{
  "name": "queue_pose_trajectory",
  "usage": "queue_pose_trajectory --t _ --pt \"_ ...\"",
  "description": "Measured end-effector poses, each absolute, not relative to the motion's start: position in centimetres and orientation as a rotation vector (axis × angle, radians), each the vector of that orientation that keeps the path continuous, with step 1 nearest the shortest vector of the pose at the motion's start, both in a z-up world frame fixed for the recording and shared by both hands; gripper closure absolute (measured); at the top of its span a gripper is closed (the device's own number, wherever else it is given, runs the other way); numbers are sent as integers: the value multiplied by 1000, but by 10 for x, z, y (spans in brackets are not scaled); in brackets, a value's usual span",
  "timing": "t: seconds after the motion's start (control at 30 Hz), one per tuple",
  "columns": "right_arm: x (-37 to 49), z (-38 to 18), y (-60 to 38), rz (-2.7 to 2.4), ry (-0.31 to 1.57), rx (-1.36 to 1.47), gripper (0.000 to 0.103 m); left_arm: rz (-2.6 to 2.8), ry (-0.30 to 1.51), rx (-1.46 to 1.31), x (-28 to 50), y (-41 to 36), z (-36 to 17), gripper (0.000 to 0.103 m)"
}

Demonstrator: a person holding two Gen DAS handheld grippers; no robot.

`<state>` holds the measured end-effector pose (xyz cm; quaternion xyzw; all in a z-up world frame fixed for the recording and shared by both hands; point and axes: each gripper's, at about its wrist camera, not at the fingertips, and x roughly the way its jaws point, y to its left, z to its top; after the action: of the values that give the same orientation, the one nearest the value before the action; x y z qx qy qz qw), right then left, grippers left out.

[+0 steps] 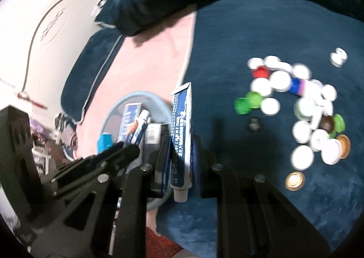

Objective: Organize objects
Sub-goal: 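Carry both tubes over the mesh basket and open both grippers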

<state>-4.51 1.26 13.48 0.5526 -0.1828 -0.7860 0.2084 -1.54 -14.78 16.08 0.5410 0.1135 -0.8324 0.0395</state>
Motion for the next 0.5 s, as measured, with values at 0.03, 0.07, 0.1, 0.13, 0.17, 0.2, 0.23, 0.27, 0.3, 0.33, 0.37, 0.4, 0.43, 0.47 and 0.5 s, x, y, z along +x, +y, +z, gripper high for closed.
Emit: queue_pose_trajectory --t 0.03,0.07,0.1,0.13,0.17,0.2,0.23,0.27,0.3,0.33,0.37,0.4,0.43,0.47,0.5 --pt "-44 136 6 -2177 -500 1531 84 -2545 371 1636 -13 -157 163 85" --pt "-44 136 -3 -2162 -491 1524 84 -2539 393 1618 -11 -165 164 85" --pt "-43 136 -9 -2148 -486 1520 84 -2533 417 1599 -10 -173 166 85" --pt "-41 137 -16 -2135 -481 1517 84 -2530 435 1586 -9 -179 167 85" --pt "-40 137 -22 -2121 -477 1516 84 -2524 463 1566 -6 -188 168 85" --pt "-39 136 -28 -2108 -473 1516 84 -2519 482 1555 -5 -193 169 85" --pt "-37 135 -33 -2094 -469 1516 84 -2514 501 1546 -4 -198 169 85" --pt "-36 133 -39 -2077 -467 1519 84 -2507 522 1535 -1 -205 170 85" --pt "-34 132 -45 -2061 -470 1522 84 -2498 540 1525 1 -212 169 85" --pt "-33 128 -52 -2035 -476 1525 84 -2487 555 1514 4 -218 169 85" --pt "-32 127 -57 -2018 -478 1527 84 -2475 573 1500 5 -224 169 85" --pt "-31 126 -63 -2001 -478 1529 84 -2459 598 1480 8 -233 168 85" --pt "-30 123 -71 -1980 -474 1531 84 -2449 613 1469 9 -238 168 85" --pt "-29 121 -79 -1961 -470 1532 84 -2439 631 1456 12 -245 167 85" --pt "-29 119 -85 -1947 -471 1533 84 -2428 653 1443 14 -252 166 85"
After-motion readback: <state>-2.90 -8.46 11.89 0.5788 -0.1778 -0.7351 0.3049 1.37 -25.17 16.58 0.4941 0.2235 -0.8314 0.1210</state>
